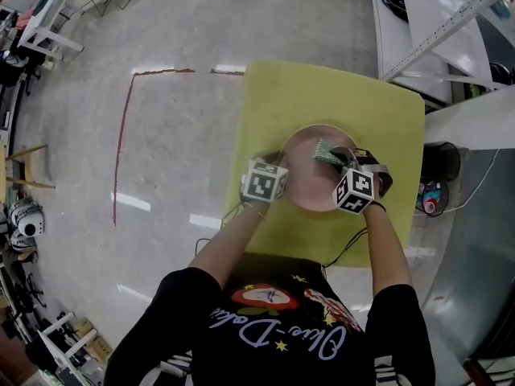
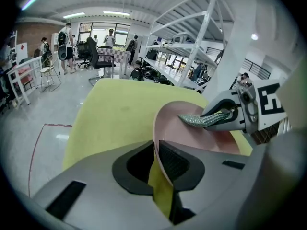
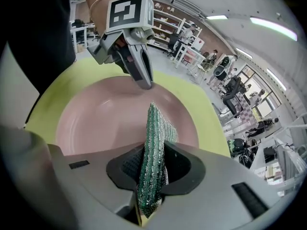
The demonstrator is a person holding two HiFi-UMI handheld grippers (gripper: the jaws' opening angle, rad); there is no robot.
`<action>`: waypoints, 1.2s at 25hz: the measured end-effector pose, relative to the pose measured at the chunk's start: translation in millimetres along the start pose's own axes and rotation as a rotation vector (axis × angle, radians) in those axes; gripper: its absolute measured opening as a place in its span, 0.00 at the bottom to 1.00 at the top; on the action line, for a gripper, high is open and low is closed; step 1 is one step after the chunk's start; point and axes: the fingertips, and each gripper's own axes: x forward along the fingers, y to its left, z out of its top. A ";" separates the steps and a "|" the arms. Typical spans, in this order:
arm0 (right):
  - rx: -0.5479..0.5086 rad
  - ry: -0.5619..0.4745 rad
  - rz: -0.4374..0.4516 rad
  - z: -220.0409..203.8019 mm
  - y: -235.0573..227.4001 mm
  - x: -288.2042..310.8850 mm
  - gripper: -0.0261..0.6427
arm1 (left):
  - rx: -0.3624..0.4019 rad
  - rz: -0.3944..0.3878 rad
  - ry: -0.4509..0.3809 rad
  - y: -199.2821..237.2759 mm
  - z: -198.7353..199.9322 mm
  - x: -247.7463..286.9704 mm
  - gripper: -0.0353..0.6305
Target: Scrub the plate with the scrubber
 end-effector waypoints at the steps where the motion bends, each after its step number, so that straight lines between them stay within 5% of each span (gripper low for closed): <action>1: 0.015 0.000 -0.002 -1.7 2.4 -1.5 0.14 | 0.002 0.004 0.000 -0.1 0.2 0.2 0.10; 30: 0.359 -0.045 -0.050 16.3 81.3 -35.1 0.14 | 0.039 0.056 -0.006 -0.5 1.8 -0.9 0.10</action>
